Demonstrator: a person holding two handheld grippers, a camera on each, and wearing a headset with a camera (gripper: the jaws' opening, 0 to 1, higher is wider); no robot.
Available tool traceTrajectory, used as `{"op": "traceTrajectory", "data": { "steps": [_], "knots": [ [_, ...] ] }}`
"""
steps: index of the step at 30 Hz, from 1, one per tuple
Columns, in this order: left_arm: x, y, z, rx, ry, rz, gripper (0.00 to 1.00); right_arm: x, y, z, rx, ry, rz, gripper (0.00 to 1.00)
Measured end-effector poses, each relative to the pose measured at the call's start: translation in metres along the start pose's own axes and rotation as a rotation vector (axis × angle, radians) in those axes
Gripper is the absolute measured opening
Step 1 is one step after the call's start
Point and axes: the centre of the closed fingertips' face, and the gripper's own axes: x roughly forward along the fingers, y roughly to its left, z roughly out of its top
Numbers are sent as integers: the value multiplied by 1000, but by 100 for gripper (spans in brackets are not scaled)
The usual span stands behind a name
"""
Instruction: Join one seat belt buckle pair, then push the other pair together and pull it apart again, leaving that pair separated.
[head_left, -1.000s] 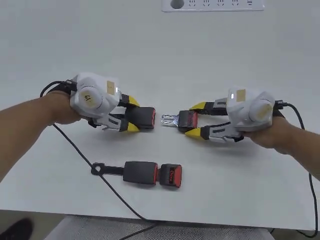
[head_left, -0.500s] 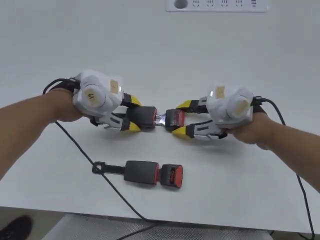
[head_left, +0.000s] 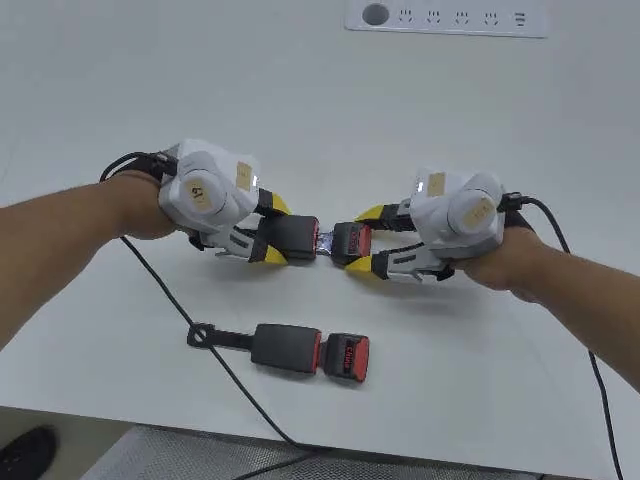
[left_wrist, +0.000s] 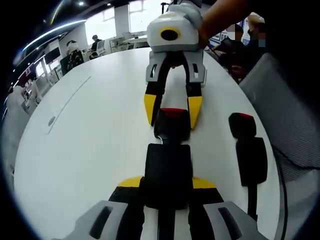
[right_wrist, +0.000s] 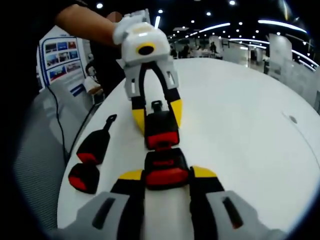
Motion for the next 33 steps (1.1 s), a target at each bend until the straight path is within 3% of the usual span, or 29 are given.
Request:
{"op": "traceTrajectory", "data": {
  "steps": [6, 10, 18, 33],
  "knots": [
    [0, -1, 0, 15, 10, -8, 34, 7, 2, 6, -2, 17, 1, 34],
    [1, -1, 0, 23, 7, -11, 34, 9, 2, 5, 14, 37, -47, 34],
    [1, 0, -1, 24, 13, -12, 34, 11, 1, 5, 0, 71, -35, 34],
    [0, -1, -1, 35, 20, -18, 35, 11, 2, 3, -28, 104, -62, 34]
  ]
}}
